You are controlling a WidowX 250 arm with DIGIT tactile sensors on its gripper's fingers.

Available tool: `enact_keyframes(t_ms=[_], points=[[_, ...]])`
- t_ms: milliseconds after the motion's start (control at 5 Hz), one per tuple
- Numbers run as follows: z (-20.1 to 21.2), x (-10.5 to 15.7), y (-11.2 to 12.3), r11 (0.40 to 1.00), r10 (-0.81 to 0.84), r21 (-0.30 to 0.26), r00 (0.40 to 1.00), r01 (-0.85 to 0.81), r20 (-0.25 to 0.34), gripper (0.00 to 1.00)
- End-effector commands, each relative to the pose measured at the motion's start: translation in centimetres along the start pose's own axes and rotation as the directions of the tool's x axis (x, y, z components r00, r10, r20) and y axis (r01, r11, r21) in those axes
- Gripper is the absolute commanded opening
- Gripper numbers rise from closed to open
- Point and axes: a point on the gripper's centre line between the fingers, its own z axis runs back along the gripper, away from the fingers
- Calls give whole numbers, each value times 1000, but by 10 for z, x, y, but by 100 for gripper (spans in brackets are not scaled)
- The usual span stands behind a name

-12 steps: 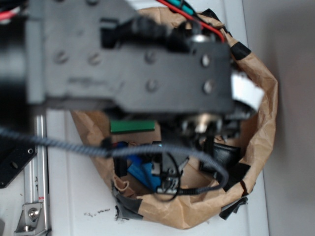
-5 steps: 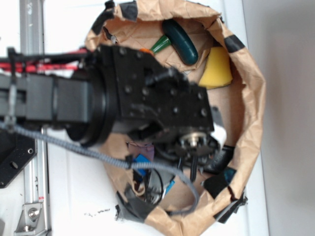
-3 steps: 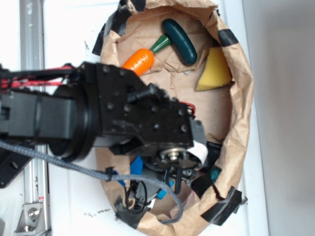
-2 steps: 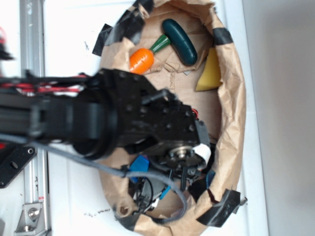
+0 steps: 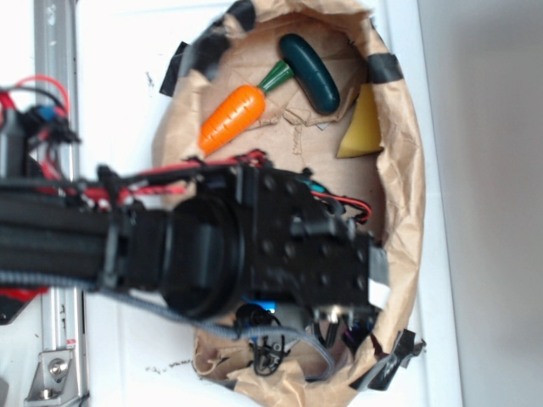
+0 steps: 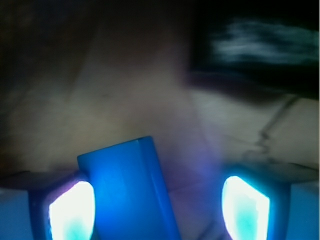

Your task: Grab the blue block.

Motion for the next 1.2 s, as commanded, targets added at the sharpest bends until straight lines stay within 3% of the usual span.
enact_keyframes(t_ms=[0, 200, 400, 600, 1000], points=[[55, -22, 97, 973, 225, 24, 966, -229, 127, 100], [56, -27, 101, 972, 233, -23, 964, -232, 132, 100], [57, -24, 81, 978, 204, -66, 968, -196, 144, 100], [55, -20, 49, 974, 225, -64, 965, -218, 138, 100], [36, -32, 33, 948, 319, -42, 945, -316, 76, 100]])
